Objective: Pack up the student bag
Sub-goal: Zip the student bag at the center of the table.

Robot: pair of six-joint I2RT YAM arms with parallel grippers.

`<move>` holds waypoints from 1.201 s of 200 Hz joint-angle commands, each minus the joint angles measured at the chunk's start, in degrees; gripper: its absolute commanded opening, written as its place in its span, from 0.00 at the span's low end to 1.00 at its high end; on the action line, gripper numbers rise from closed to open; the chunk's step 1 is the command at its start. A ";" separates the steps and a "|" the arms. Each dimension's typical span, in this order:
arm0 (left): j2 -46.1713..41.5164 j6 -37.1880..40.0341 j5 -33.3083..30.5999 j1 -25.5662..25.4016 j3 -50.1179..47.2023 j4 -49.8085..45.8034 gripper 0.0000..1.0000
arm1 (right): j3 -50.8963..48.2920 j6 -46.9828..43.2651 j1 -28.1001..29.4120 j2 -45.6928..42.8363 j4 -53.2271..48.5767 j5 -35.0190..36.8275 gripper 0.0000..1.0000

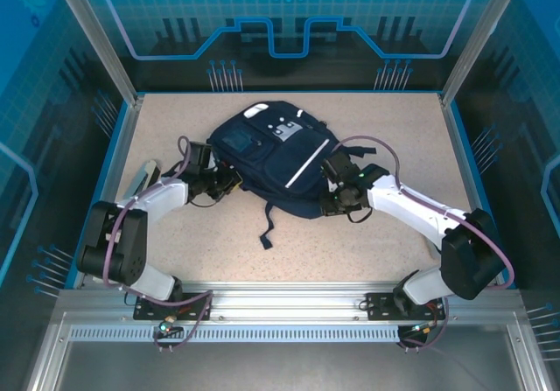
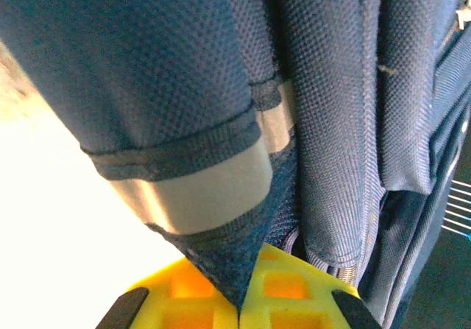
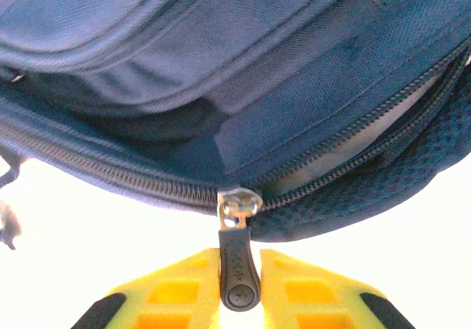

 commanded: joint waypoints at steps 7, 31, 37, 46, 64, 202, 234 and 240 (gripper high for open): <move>1.06 5.21 -4.64 3.14 4.05 -1.76 0.10 | 2.60 -1.43 0.64 0.04 -0.90 -3.04 0.28; -1.14 4.02 -4.38 3.33 3.50 -3.20 0.34 | 3.53 -0.43 2.28 0.14 -2.17 2.70 0.39; -1.95 3.35 -3.99 3.28 2.76 -3.22 0.39 | 3.84 -0.85 2.96 0.42 -2.55 3.88 0.41; -3.40 1.78 -3.46 3.24 1.48 -3.38 0.45 | 4.41 -1.71 3.86 1.05 -3.17 4.98 0.43; -7.21 -1.97 -2.47 2.66 -1.81 -2.95 0.55 | 6.21 -3.57 6.03 3.31 -4.55 5.95 0.46; -19.29 -22.22 -7.06 -12.30 -14.05 3.36 0.66 | 14.14 2.28 15.20 18.55 -10.04 21.01 0.24; -18.99 -22.77 -7.09 -13.25 -13.84 3.79 0.66 | 15.30 1.77 16.18 18.79 -11.32 22.74 0.09; -18.87 -22.89 -7.05 -13.37 -13.88 3.90 0.66 | 15.46 1.62 16.32 18.52 -11.41 22.84 0.07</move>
